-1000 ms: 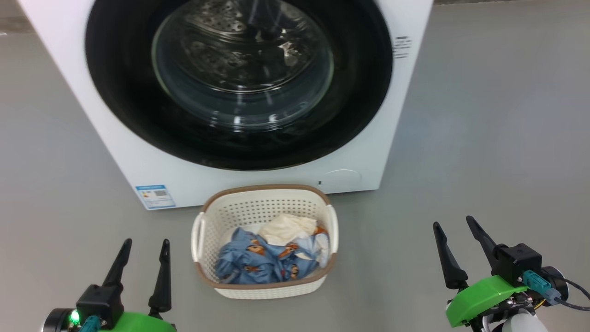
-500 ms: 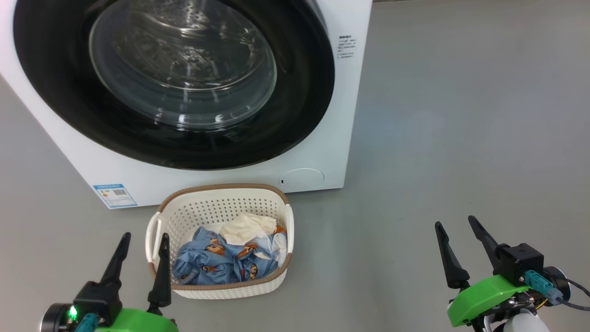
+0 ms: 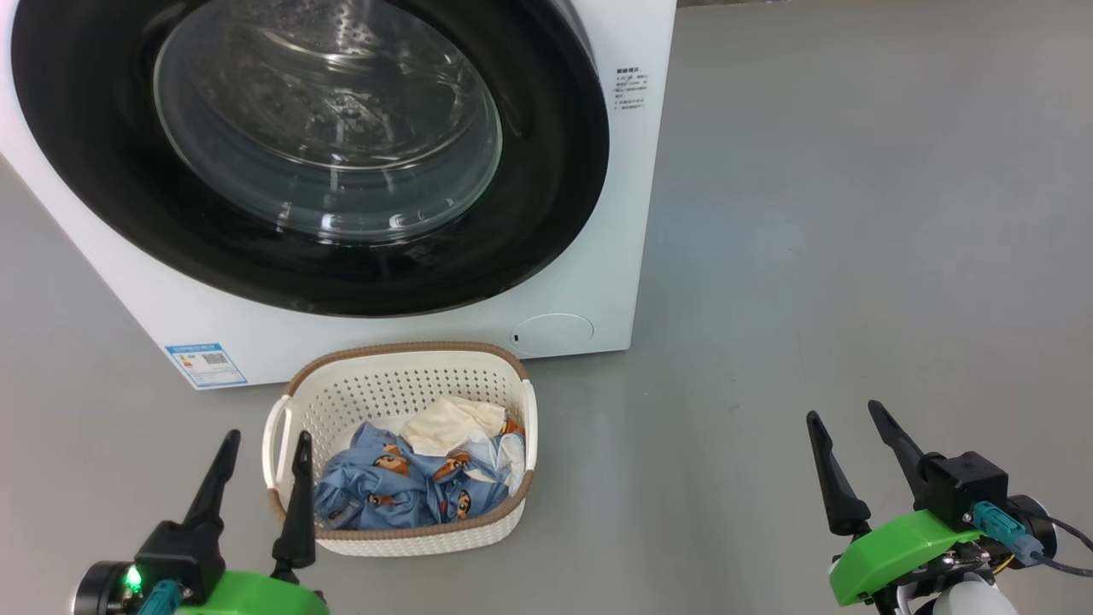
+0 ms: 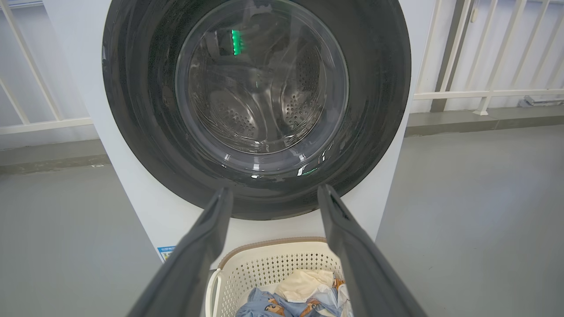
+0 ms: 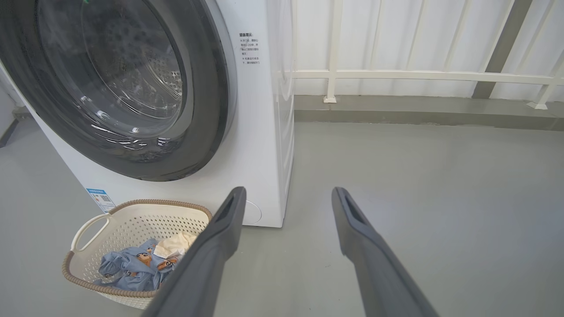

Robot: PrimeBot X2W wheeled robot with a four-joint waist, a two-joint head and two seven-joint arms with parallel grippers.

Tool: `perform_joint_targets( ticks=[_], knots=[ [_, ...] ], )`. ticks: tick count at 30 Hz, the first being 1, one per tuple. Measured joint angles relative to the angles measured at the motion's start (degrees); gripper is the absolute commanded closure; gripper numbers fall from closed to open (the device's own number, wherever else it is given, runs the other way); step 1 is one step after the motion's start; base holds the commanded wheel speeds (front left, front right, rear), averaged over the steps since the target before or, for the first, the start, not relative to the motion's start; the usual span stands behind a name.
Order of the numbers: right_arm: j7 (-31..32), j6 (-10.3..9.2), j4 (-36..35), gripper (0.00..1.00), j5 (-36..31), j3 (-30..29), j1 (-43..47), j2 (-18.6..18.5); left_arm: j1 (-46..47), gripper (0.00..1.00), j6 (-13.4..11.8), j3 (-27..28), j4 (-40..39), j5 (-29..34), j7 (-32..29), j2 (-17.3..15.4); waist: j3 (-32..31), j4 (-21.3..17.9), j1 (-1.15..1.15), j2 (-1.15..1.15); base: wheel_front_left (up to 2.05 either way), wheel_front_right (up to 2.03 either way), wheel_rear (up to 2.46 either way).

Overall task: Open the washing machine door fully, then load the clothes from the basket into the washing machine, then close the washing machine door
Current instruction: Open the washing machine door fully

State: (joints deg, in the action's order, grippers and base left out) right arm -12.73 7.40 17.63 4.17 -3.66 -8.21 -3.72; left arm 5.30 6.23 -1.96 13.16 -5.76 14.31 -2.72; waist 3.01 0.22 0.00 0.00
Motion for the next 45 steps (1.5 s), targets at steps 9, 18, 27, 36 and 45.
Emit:
perform_joint_targets(
  ticks=[9, 18, 27, 36, 45],
  knots=[
    [0.0, 0.0, 0.2, 0.0, 0.0, -0.2, 0.0, 0.0, 0.0, 0.0, 0.0, 0.0, 0.0, 0.1, 0.0, 0.0, 0.0, 0.0, 0.0, 0.0, 0.0, 0.0, 0.0],
    [-0.3, 0.0, 0.2, 1.0, 1.4, 0.0, -0.1, 0.0, 0.0, 0.0, 0.0, 0.0, 0.0, 0.1, 0.0, 0.0, 0.3, 0.1, 0.0, 0.0, 0.0, 0.0, 0.0],
    [0.2, 0.0, 0.7, 1.0, 3.8, 0.8, -1.6, -0.4, 0.1, 0.0, 0.0, 0.0, -0.1, 0.1, 0.0, 0.1, 1.3, 0.3, 0.0, 0.0, 0.0, 0.0, 0.0],
    [7.6, 0.0, 3.6, 1.0, 28.5, 1.5, -8.1, -0.3, 2.0, 0.0, 0.0, -0.2, -1.6, 0.1, 0.2, 0.1, 4.0, 0.7, 0.0, 0.0, 0.0, 0.0, 0.0],
    [21.5, 0.0, 7.6, 1.0, 59.5, -3.8, -18.9, -0.3, 5.0, 0.0, 0.0, -1.3, -3.0, 0.0, 0.2, 0.5, 8.4, 1.7, 0.0, 0.0, 0.0, 0.0, 0.0]
  ],
)
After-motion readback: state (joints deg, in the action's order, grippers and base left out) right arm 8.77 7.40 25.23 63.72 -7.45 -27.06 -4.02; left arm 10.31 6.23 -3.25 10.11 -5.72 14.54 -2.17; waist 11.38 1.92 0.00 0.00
